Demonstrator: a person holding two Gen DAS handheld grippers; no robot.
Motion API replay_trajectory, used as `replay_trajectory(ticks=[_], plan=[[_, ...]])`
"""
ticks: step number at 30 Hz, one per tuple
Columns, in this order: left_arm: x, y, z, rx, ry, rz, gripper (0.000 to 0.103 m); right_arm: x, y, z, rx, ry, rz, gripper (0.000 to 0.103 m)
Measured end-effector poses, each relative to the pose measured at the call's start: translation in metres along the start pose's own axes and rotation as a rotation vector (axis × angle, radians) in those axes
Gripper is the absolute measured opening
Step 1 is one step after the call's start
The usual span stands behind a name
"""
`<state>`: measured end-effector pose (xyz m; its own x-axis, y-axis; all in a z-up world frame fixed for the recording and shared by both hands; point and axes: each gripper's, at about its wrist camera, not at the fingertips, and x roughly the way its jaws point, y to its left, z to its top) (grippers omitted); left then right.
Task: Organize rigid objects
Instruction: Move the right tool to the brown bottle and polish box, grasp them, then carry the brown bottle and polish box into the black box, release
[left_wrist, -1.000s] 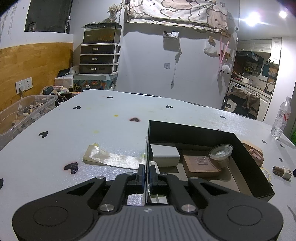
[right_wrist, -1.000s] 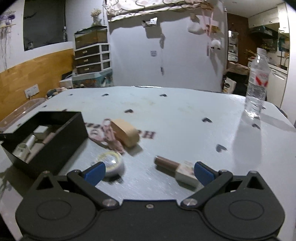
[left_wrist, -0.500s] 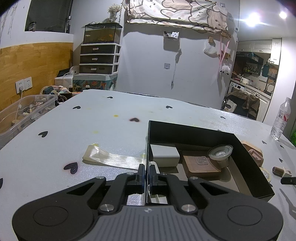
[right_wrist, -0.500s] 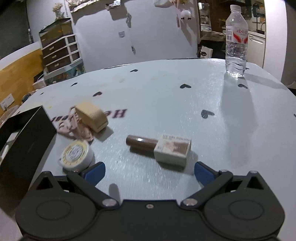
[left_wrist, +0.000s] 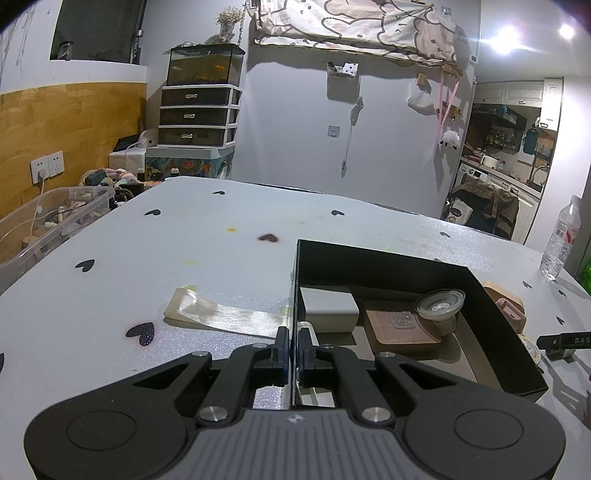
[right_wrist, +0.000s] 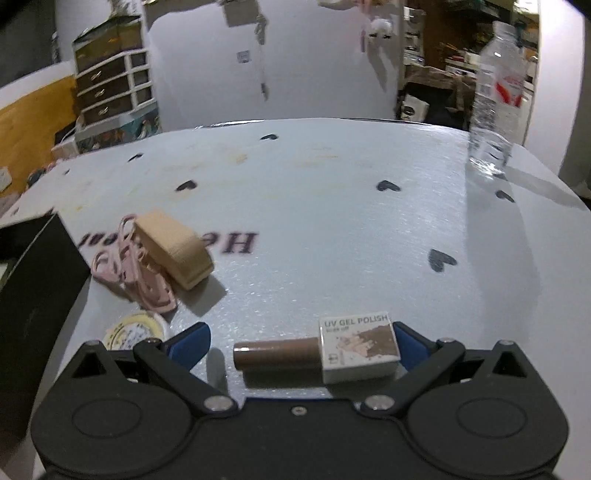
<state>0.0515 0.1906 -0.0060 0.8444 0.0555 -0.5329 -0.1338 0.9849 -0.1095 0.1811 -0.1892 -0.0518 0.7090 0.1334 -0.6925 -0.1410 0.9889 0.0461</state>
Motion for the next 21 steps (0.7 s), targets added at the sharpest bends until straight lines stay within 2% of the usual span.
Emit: replay_trajectory(ticks=[7,15,21], plan=[[0.000,0.000,0.000,0.000,-0.001,0.000,0.004,-0.005,-0.001,-0.004,-0.074,0.004,0.021,0.102],[0.000,0.001,0.000,0.000,-0.001,0.002,0.004,-0.007,-0.007,-0.003,-0.057,-0.009,0.013,0.086],[0.000,0.000,0.000,0.001,-0.001,0.002,0.004,-0.018,-0.004,-0.001,-0.082,-0.018,0.032,0.086]])
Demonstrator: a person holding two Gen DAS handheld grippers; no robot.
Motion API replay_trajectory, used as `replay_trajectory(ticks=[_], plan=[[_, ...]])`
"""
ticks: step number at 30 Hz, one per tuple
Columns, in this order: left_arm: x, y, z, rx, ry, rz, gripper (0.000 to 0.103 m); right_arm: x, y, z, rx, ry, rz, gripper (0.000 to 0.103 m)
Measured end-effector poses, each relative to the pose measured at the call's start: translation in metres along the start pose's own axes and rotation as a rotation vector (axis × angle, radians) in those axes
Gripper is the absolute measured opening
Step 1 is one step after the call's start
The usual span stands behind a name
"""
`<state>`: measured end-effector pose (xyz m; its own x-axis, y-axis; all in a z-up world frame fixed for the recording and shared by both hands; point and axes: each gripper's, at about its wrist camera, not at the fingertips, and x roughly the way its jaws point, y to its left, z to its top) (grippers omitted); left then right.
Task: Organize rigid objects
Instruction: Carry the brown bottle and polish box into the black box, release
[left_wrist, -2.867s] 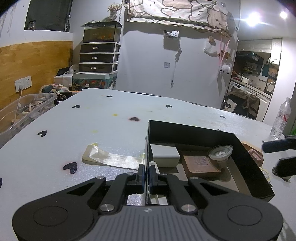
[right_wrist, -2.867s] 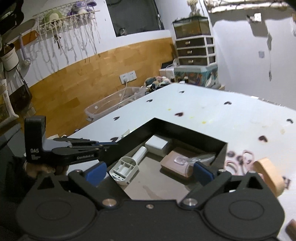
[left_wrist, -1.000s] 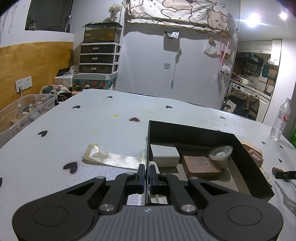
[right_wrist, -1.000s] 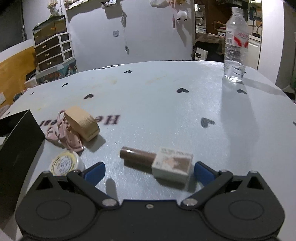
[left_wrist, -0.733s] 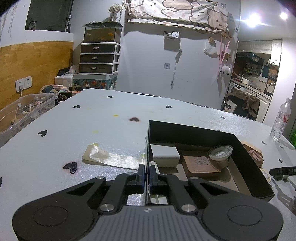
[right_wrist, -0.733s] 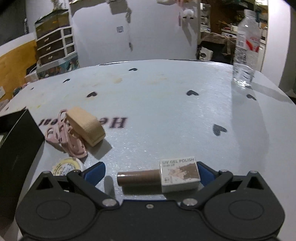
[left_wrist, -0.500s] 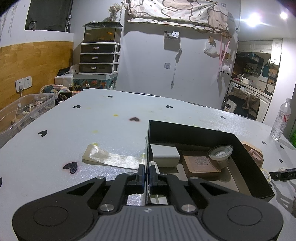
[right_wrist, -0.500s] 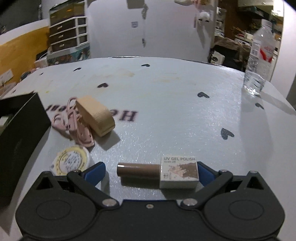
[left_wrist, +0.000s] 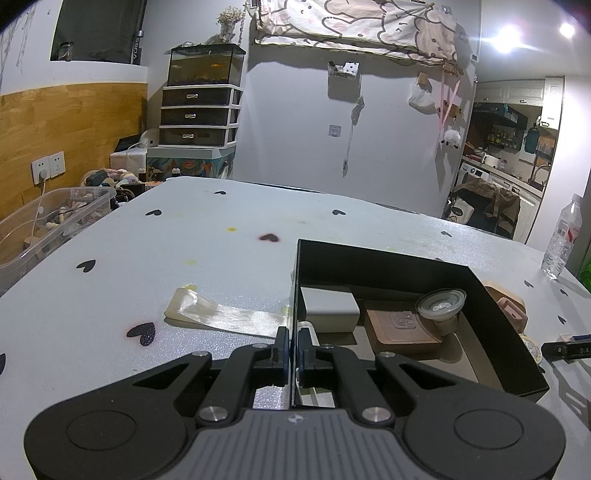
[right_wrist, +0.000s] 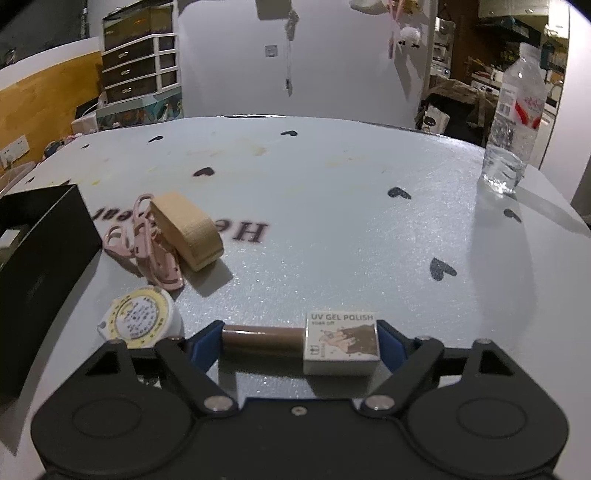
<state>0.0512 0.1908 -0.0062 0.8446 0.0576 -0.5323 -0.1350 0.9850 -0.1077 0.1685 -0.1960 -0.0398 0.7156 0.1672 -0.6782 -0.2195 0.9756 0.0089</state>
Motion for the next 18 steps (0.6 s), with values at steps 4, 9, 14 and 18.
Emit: replay_trajectory(ticks=[4,9,14,18], plan=[[0.000,0.000,0.000,-0.002,-0.001,-0.001,0.004,-0.028,0.012,0.009,-0.022,-0.079,0.088,0.086],[0.000,0.000,0.000,-0.004,-0.003,-0.002,0.004,-0.059,0.043,0.027,-0.054,-0.138,0.261,0.086],[0.001,0.000,0.000,-0.004,-0.004,-0.002,0.004,-0.070,0.085,0.047,-0.099,-0.116,0.424,0.086],[0.001,0.000,0.000,-0.003,-0.006,-0.004,0.004,-0.066,0.130,0.062,-0.161,-0.065,0.513,0.086]])
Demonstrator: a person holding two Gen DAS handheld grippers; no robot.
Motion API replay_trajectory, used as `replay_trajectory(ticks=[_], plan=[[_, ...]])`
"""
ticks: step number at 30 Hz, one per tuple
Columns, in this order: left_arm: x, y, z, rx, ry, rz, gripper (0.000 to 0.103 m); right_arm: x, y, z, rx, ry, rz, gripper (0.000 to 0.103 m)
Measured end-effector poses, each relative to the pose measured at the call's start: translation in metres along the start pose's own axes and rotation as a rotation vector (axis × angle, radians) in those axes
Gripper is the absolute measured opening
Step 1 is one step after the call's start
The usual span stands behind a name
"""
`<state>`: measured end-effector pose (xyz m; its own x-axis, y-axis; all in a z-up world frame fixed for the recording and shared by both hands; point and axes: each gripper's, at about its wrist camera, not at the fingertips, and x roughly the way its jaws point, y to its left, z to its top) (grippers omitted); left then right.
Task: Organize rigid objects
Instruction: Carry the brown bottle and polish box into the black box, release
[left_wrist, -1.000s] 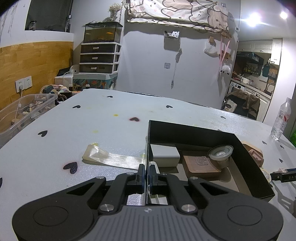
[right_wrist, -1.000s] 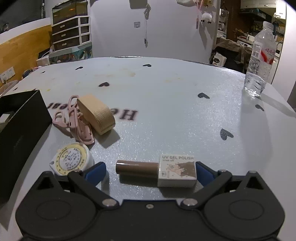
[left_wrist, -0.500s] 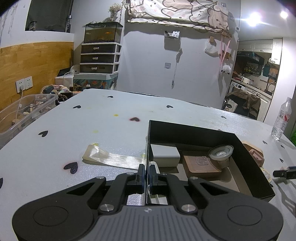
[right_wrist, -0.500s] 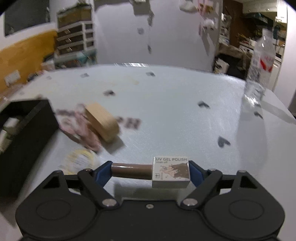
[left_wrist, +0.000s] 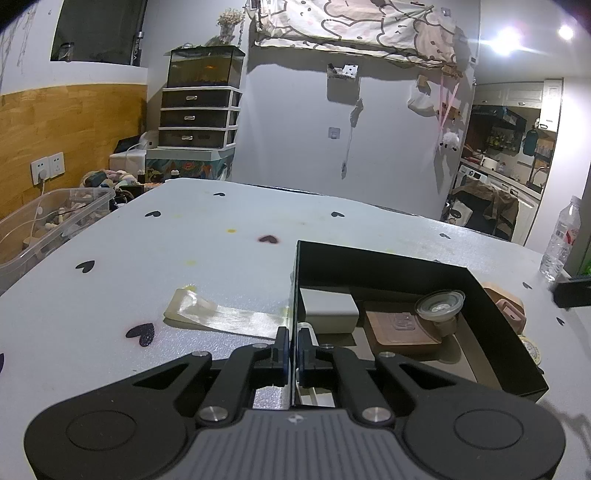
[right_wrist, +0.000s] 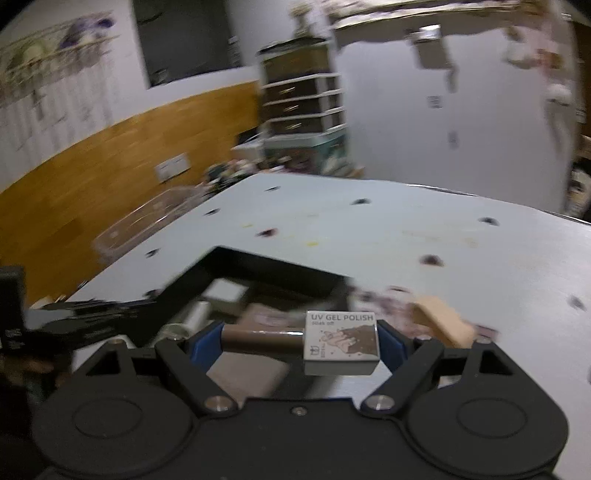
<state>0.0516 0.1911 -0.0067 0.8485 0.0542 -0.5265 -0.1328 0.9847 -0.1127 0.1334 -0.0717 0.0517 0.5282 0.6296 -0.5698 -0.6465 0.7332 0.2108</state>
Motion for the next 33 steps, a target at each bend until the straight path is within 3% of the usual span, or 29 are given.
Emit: replay_trajectory(ticks=[6,13,23,25,33], plan=[[0.000,-0.001,-0.002,-0.003,-0.007,-0.005,0.004,0.048,0.018,0.015,0.188,0.147,0.111,0.086],[0.001,0.002,-0.003,-0.007,-0.013,-0.018,0.004,0.090,0.026,0.012,0.355,0.274,0.022,0.086],[0.002,0.006,-0.005,-0.017,-0.022,-0.037,0.004,0.110,0.049,0.010,0.243,0.301,-0.166,0.086],[0.002,0.007,-0.006,-0.018,-0.022,-0.038,0.004,0.111,0.051,0.010,0.227,0.315,-0.199,0.093],[0.002,0.007,-0.006,-0.016,-0.022,-0.036,0.004,0.100,0.052,0.013,0.198,0.301,-0.200,0.100]])
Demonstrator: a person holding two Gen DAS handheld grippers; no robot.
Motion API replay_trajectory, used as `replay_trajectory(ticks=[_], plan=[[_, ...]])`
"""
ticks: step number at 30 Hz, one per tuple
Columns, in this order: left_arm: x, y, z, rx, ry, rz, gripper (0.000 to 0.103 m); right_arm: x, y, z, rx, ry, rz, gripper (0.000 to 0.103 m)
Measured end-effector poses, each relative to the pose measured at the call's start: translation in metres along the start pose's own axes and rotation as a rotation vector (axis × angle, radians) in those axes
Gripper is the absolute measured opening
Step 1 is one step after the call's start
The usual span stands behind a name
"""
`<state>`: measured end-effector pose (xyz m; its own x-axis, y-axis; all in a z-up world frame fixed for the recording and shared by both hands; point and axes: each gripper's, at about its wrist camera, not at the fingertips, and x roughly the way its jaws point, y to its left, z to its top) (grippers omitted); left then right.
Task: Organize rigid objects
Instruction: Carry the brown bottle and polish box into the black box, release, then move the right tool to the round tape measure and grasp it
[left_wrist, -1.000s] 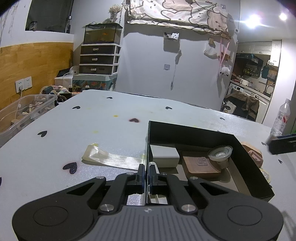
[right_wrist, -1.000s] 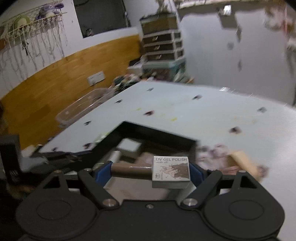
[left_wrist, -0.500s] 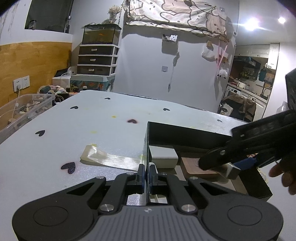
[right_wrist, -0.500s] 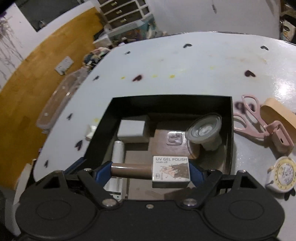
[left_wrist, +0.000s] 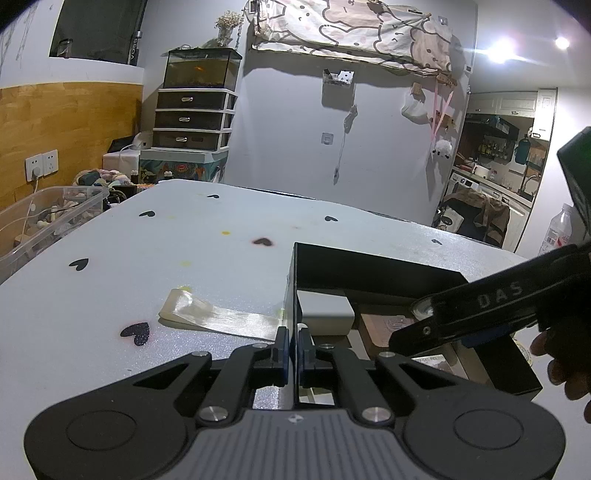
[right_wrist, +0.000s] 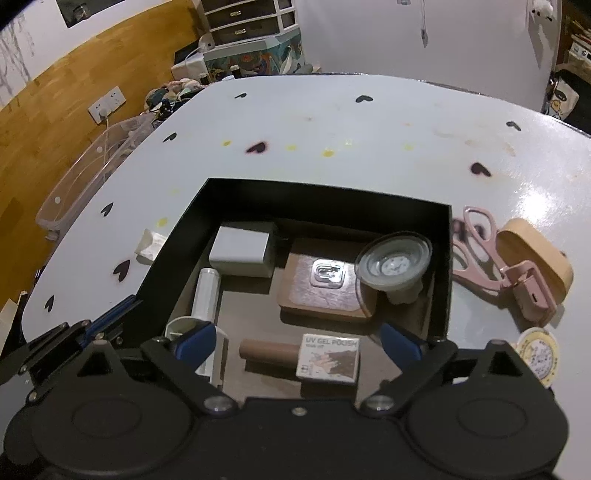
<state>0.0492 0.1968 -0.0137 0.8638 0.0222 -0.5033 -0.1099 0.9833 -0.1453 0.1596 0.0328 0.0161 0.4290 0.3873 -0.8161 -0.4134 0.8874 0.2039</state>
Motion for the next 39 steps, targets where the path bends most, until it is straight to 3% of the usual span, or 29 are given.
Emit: replay_trajectory(ticks=[13,25,39], plan=[[0.000,0.000,0.000,0.000,0.001,0.002,0.004,-0.028,-0.004,-0.005,-0.034,-0.033,0.031,0.103],[0.004,-0.002,-0.001,0.002,0.007,0.016,0.004,-0.065,-0.018,-0.014,-0.055,-0.129,0.060,0.103],[0.003,-0.005,0.000,0.004,0.011,0.025,0.004,-0.093,-0.060,-0.036,-0.073,-0.250,0.014,0.103]])
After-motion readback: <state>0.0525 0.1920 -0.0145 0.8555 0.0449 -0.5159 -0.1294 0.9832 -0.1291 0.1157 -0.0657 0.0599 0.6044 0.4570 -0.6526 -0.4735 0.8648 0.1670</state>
